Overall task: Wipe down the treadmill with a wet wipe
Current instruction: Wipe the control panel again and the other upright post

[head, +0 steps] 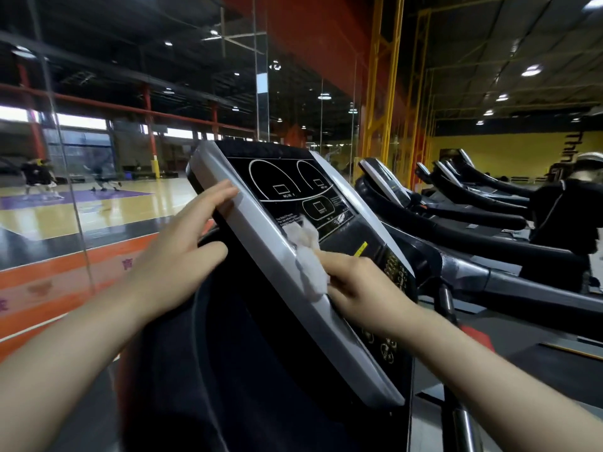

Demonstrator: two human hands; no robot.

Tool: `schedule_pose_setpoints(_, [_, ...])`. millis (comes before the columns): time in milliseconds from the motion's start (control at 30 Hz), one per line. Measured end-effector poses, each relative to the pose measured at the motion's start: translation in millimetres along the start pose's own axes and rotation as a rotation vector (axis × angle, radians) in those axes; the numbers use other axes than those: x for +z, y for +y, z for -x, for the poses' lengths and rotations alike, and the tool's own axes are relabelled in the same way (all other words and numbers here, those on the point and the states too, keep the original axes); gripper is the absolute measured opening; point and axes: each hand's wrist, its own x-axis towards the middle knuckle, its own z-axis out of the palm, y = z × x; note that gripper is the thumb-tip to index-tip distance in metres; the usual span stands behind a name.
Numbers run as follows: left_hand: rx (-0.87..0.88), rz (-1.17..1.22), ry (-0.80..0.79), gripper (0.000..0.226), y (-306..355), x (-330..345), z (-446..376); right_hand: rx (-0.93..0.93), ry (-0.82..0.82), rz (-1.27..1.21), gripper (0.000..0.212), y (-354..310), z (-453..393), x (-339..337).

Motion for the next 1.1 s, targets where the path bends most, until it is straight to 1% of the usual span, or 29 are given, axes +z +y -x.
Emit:
schedule_pose_setpoints(67, [-0.070,-0.017,0.020,0.085,1.2,1.5,0.2,0.030,-0.024,0.027,0.055,4.9,-13.0,-5.7])
schedule_pose_setpoints(133, [-0.081,-0.067,0.012,0.089,1.0,2.0,-1.2,0.149,0.021,0.071,0.067,27.1,-35.2,-8.9])
schedule_pose_setpoints(167, [-0.080,-0.114,-0.001,0.090,1.0,2.4,-2.1,0.192,0.038,0.084,0.066,34.6,-41.6,-8.2])
schedule_pose_setpoints(200, [-0.081,-0.168,-0.016,0.090,0.3,2.6,-3.7,0.209,0.054,0.087,0.060,34.7,-43.7,-5.8])
schedule_pose_setpoints(267, [-0.080,-0.242,-0.045,0.088,-1.1,2.3,-4.8,0.173,0.039,0.056,0.045,22.5,-38.8,2.3])
schedule_pose_setpoints(333, [-0.080,-0.268,-0.056,0.085,-0.9,1.5,-4.4,0.055,-0.006,-0.013,0.040,9.4,-35.7,8.6])
schedule_pose_setpoints(400, [-0.084,-0.288,-0.064,0.082,1.7,1.5,-3.0,-0.003,-0.029,-0.029,0.045,1.3,-50.5,7.3])
schedule_pose_setpoints(433, [-0.086,-0.303,-0.070,0.082,2.9,1.0,-2.6,0.011,-0.023,-0.015,0.052,3.3,-63.7,5.3])
schedule_pose_setpoints(500, [-0.094,-0.331,-0.082,0.084,6.6,0.0,-1.6,0.111,0.024,0.010,0.066,14.7,-92.1,2.1])
schedule_pose_setpoints(567, [-0.093,-0.338,-0.089,0.085,8.1,0.2,-1.2,0.173,0.057,-0.004,0.065,22.9,-108.5,-0.4])
schedule_pose_setpoints(633, [-0.088,-0.328,-0.098,0.087,8.5,-0.2,-1.3,0.180,0.055,-0.144,0.059,19.2,-115.4,2.5])
schedule_pose_setpoints(667, [-0.080,-0.318,-0.098,0.090,8.0,-0.8,-1.3,0.150,0.054,-0.211,0.062,12.0,-119.0,4.6])
schedule_pose_setpoints(700, [-0.077,-0.310,-0.096,0.092,7.4,-1.6,-1.4,0.096,0.053,-0.221,0.064,3.8,-124.9,8.2])
schedule_pose_setpoints(800, [-0.084,-0.300,-0.096,0.091,6.1,-1.5,-1.3,-0.011,0.109,-0.083,0.061,-5.5,-157.9,14.2])
schedule_pose_setpoints(833, [-0.082,-0.296,-0.093,0.089,5.2,-1.8,-1.4,0.001,0.142,-0.032,0.059,2.7,-172.8,14.4])
schedule_pose_setpoints(867, [-0.082,-0.289,-0.089,0.087,4.0,-2.0,-1.7,0.052,0.158,0.014,0.056,14.2,-186.1,13.4])
schedule_pose_setpoints(967, [-0.080,-0.261,-0.066,0.083,0.9,-1.4,-2.3,0.299,0.179,0.172,0.048,47.2,-213.3,5.3])
schedule_pose_setpoints(1000, [-0.075,-0.256,-0.059,0.083,-0.3,-1.5,-2.8,0.381,0.189,0.173,0.045,52.4,-219.3,2.5])
schedule_pose_setpoints(1033, [-0.071,-0.247,-0.051,0.082,-1.2,-1.7,-3.2,0.422,0.196,0.141,0.043,50.7,-225.1,0.2])
schedule_pose_setpoints(1067, [-0.066,-0.240,-0.044,0.082,-2.0,-1.5,-3.9,0.407,0.195,0.098,0.043,41.0,-229.1,-1.4])
schedule_pose_setpoints(1100, [-0.060,-0.242,-0.042,0.082,-3.4,-1.4,-4.2,0.343,0.189,0.064,0.045,26.8,-232.5,-0.2])
